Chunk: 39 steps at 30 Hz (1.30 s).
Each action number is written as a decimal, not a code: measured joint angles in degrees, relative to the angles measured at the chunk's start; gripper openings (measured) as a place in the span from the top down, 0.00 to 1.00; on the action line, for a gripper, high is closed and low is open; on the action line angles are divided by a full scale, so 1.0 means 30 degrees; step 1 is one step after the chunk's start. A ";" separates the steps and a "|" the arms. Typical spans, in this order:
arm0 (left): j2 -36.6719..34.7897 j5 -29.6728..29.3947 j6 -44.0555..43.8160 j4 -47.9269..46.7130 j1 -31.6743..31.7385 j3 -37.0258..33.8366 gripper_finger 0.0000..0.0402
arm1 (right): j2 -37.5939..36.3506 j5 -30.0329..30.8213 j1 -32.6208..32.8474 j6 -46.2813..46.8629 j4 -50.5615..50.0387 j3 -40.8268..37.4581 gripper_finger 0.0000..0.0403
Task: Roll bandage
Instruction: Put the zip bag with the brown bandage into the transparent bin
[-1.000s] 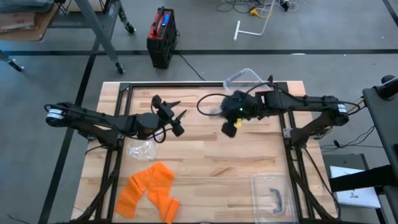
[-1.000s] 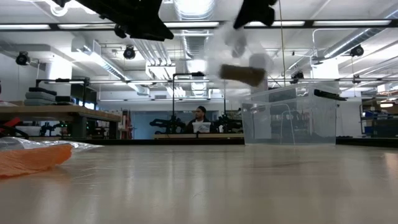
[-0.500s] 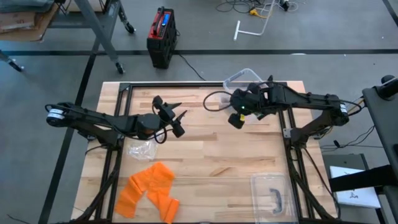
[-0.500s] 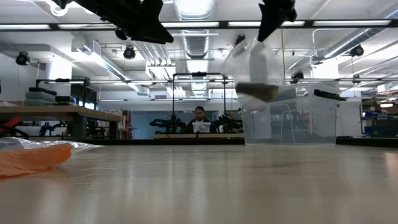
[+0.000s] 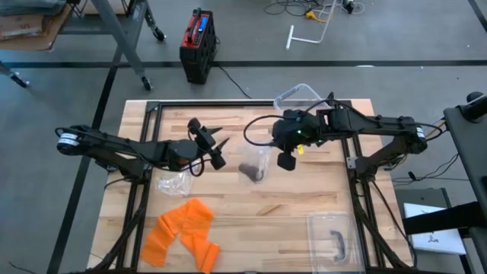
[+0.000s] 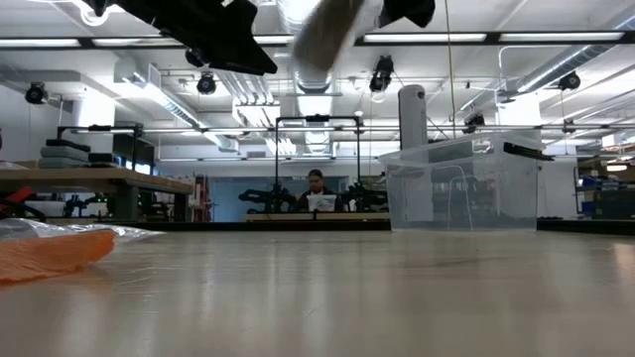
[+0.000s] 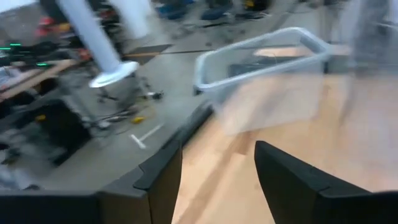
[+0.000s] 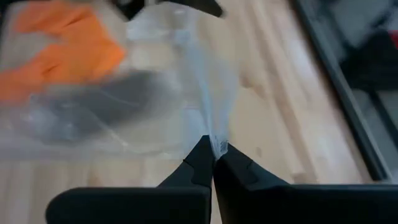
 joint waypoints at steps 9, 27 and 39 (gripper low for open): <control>-0.0362 0.6590 -0.0423 -0.0334 0.0022 0.0000 0.50 | -0.0087 0.0778 0.0449 -0.1138 0.0897 -0.0007 1.00; -0.0485 1.2009 -0.0368 0.2127 0.0612 -0.1749 0.44 | -0.0095 0.0360 0.1532 -0.1641 0.0970 -0.0007 1.00; -0.0354 1.2156 -0.0762 0.2495 0.0627 -0.1464 0.46 | -0.0087 0.0544 0.1519 -0.1649 0.0984 -0.0007 1.00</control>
